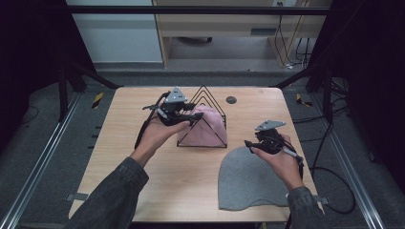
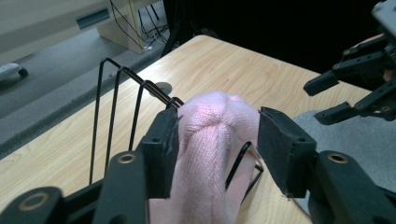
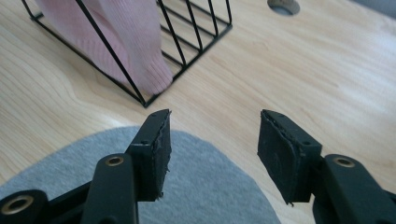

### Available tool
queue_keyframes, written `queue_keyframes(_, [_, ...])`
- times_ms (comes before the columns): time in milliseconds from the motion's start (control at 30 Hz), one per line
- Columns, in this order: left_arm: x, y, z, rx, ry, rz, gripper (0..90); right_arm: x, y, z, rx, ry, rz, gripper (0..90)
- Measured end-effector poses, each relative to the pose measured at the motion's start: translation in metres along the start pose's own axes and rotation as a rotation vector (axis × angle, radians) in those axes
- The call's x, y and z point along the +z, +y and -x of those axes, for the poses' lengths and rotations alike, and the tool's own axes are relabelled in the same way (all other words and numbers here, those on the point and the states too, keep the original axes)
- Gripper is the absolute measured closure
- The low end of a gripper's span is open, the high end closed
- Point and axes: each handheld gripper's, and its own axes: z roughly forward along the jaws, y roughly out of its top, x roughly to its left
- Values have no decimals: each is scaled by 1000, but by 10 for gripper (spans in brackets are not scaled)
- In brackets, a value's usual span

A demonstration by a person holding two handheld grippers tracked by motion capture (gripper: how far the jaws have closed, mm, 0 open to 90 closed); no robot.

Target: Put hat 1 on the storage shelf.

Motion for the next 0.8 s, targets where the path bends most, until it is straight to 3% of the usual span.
queue_keyframes(267, [-24, -11, 5, 7, 11, -11, 362, 5, -9, 11, 31, 4, -74, 417])
queue_keyframes(400, [-36, -33, 6, -1, 4, -24, 268, 9, -16, 22, 52, -2, -109, 442])
queue_keyframes(567, [-43, -65, 7, 0, -7, -94, 160, 15, -28, 31, 91, -4, -158, 461])
queue_keyframes(667, [-49, -88, 7, -18, -25, -126, 115, 22, -34, 36, 116, -5, -195, 455])
queue_keyframes(800, [-52, -103, 7, -33, -30, -144, 104, 26, -37, 38, 128, 7, -219, 449])
